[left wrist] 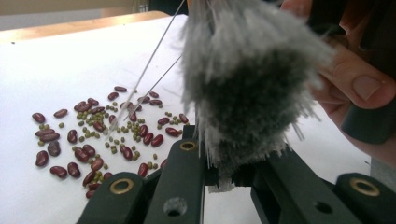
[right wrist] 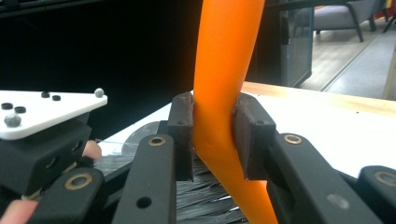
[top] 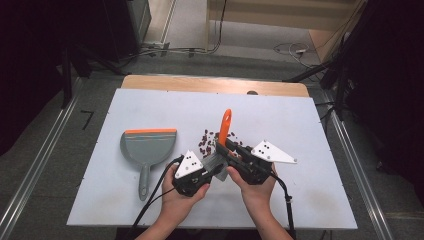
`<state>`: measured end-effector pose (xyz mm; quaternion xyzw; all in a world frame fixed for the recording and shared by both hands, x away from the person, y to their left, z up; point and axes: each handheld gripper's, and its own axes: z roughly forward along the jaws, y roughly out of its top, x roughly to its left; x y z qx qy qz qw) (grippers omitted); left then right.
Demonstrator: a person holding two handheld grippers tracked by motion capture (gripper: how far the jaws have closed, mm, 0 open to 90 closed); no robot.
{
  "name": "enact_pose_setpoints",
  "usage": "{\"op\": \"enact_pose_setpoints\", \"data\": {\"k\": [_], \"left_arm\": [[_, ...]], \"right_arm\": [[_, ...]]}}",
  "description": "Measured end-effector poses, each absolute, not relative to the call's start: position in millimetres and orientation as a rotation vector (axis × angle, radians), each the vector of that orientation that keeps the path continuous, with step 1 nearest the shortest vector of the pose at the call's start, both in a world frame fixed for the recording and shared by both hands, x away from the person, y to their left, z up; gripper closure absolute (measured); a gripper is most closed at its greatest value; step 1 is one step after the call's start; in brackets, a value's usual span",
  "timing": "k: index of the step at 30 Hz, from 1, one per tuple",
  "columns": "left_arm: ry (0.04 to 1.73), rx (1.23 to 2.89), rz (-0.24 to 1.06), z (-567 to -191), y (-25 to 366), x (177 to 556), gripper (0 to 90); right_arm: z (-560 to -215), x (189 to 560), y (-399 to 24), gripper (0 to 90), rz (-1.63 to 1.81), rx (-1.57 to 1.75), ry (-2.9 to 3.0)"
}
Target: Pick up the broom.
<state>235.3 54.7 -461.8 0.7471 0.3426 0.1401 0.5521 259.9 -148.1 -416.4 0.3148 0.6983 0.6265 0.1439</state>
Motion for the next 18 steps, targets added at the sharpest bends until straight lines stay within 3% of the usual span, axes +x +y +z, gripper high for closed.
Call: {"op": "enact_pose_setpoints", "data": {"k": [8,18], "left_arm": [[0.790,1.791,0.308,-460,66,241,85.6],[0.650,1.798,0.210,-451,99,254,85.6]], "right_arm": [[-412,271,-159,56.7,1.817,0.836,2.108],[-407,285,-184,55.4,1.828,0.723,2.230]]}}
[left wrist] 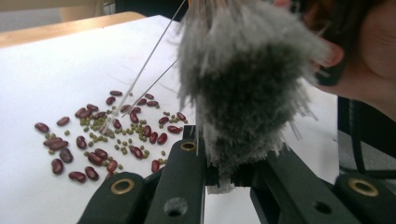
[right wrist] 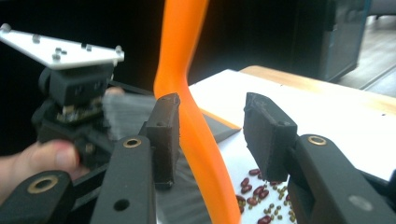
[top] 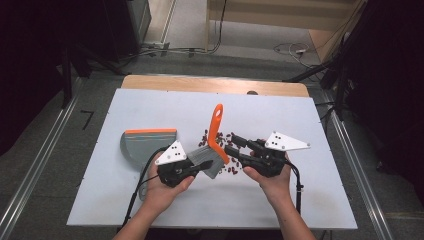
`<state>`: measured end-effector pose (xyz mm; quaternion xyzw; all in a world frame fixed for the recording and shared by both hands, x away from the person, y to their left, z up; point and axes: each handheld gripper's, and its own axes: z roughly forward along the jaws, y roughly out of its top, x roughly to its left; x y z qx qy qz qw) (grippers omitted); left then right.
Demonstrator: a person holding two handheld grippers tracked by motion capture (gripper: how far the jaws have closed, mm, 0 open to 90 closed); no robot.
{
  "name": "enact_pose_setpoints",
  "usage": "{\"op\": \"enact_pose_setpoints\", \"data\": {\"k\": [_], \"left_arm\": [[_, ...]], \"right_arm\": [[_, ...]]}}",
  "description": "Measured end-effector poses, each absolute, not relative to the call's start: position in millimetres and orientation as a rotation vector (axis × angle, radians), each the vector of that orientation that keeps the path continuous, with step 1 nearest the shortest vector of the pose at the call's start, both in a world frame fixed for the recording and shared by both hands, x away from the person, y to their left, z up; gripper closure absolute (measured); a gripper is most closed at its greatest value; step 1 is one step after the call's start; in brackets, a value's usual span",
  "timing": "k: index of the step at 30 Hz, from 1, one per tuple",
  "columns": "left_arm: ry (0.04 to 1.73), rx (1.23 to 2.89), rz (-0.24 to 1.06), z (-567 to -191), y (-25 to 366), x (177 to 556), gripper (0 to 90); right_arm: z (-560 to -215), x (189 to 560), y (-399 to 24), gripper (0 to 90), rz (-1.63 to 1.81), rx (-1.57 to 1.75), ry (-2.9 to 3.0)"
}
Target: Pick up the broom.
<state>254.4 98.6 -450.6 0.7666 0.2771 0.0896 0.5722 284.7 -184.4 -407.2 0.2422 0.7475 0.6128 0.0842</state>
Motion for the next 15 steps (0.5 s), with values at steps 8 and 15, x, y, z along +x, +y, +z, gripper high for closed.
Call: {"op": "enact_pose_setpoints", "data": {"k": [8,15], "left_arm": [[0.533,1.797,0.124,-449,107,255,85.5],[0.451,1.801,0.063,-449,106,253,85.5]], "right_arm": [[-410,284,-179,55.7,1.850,0.582,2.364],[-418,282,-168,55.8,1.853,0.497,2.462]]}}
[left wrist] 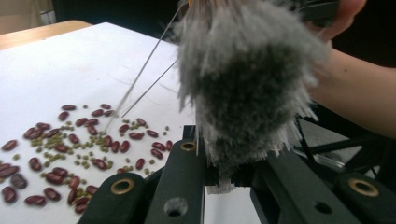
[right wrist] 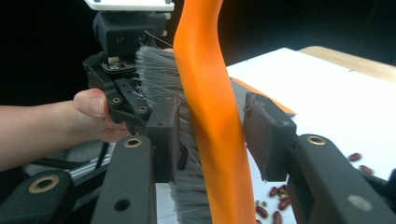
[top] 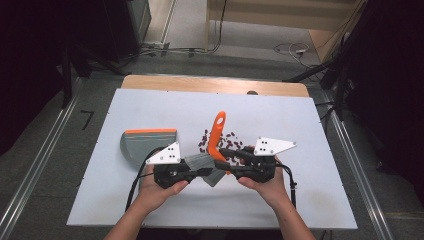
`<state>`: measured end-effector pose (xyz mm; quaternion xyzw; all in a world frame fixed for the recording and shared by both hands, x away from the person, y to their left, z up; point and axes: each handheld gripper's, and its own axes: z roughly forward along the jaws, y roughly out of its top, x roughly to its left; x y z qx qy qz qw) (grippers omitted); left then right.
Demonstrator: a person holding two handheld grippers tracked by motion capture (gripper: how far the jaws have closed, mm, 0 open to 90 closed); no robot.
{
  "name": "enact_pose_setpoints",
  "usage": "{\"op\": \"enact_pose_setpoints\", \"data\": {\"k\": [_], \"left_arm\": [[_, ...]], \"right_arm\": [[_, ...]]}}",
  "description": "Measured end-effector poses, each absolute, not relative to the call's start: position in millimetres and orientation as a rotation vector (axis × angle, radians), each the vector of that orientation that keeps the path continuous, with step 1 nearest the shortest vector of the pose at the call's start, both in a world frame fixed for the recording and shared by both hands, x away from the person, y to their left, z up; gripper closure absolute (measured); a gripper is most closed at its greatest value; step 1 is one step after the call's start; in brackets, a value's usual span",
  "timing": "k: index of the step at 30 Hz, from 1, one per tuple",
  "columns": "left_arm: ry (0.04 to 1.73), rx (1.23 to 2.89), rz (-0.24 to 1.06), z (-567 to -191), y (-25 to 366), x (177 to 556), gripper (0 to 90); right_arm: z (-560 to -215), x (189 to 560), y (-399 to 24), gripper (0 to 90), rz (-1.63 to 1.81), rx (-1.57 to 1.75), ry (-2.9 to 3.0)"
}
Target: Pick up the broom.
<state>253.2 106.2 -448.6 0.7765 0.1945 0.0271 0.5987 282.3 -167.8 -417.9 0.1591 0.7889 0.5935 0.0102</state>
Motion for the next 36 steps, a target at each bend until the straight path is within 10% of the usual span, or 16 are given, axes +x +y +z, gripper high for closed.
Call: {"op": "enact_pose_setpoints", "data": {"k": [36], "left_arm": [[0.370,1.800,-0.031,-450,101,252,85.5]], "right_arm": [[-429,283,-164,67.3,1.964,0.416,2.570]]}}
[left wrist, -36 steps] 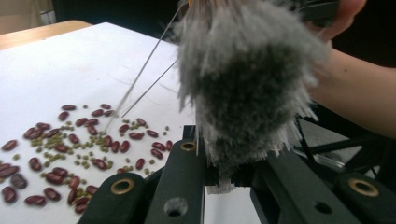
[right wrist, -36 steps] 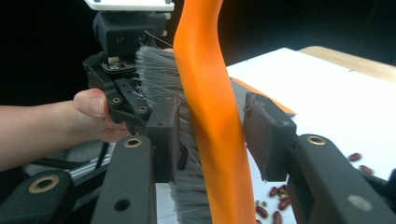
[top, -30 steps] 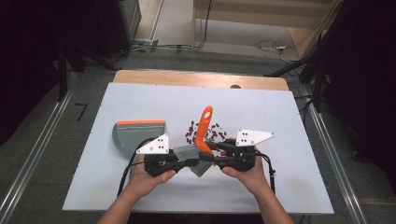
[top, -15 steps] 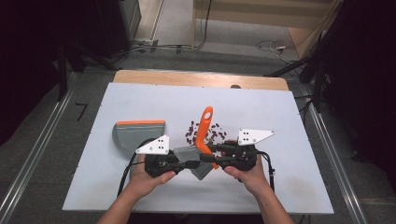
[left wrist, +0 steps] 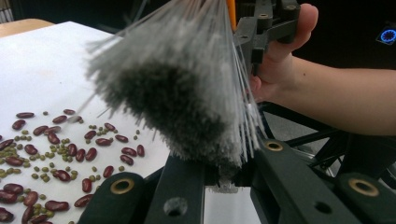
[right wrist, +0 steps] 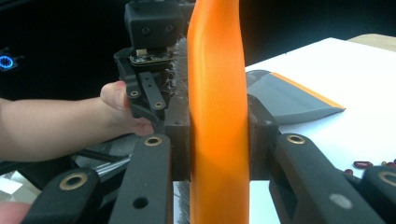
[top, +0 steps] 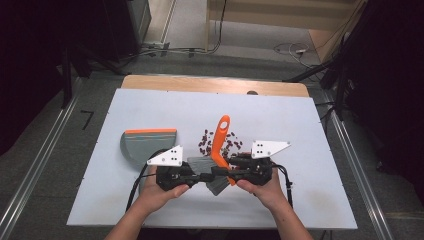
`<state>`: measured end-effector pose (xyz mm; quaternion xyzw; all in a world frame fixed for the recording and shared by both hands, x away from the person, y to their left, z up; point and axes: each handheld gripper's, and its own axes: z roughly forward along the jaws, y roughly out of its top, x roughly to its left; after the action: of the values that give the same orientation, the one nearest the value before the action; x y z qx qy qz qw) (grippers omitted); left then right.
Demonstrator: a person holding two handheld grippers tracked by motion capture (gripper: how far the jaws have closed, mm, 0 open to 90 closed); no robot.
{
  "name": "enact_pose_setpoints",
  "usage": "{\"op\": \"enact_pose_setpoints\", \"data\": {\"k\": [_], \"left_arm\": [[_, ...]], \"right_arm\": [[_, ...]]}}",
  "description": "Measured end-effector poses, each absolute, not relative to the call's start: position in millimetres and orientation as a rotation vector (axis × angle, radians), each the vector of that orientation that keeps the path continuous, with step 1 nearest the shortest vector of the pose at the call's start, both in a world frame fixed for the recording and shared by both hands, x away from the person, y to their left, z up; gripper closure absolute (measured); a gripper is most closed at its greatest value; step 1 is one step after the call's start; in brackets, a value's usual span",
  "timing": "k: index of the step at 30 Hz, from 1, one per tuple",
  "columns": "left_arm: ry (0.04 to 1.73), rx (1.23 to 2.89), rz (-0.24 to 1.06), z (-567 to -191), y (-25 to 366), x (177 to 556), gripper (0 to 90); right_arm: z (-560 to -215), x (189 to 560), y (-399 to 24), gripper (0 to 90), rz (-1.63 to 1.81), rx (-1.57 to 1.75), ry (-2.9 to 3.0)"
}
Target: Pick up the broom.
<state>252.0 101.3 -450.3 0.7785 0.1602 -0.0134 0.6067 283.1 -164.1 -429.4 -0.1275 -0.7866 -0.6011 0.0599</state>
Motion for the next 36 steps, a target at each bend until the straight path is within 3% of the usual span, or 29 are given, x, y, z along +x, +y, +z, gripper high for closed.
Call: {"op": "enact_pose_setpoints", "data": {"k": [4,10,16,17,19,21,22,26,36], "left_arm": [[0.374,1.788,-0.032,-450,102,252,83.5],[0.435,1.798,0.029,-449,101,251,68.2],[0.519,1.815,0.103,-449,104,251,39.1],[0.537,1.813,0.116,-449,105,251,39.1],[0.571,1.804,0.139,-449,108,251,29.7],[0.608,1.799,0.164,-450,109,252,18.4],[0.618,1.802,0.175,-450,110,252,6.7],[0.657,1.788,0.206,-450,116,252,0.9],[0.690,1.764,0.263,-447,132,251,0.0]], "right_arm": [[-427,280,-164,67.9,-1.826,-0.390,-2.401],[-424,278,-164,68.0,-1.838,-0.453,-2.446],[-423,282,-169,68.1,-1.831,-0.570,-2.492],[-423,282,-169,68.1,-1.831,-0.570,-2.492],[-423,284,-171,68.1,-1.833,-0.608,-2.505],[-423,285,-173,68.1,-1.834,-0.657,-2.523],[-422,286,-174,68.1,-1.832,-0.703,-2.537],[-423,289,-178,68.1,-1.824,-0.805,-2.581],[-422,295,-190,68.1,-1.788,-0.993,-2.656]]}}
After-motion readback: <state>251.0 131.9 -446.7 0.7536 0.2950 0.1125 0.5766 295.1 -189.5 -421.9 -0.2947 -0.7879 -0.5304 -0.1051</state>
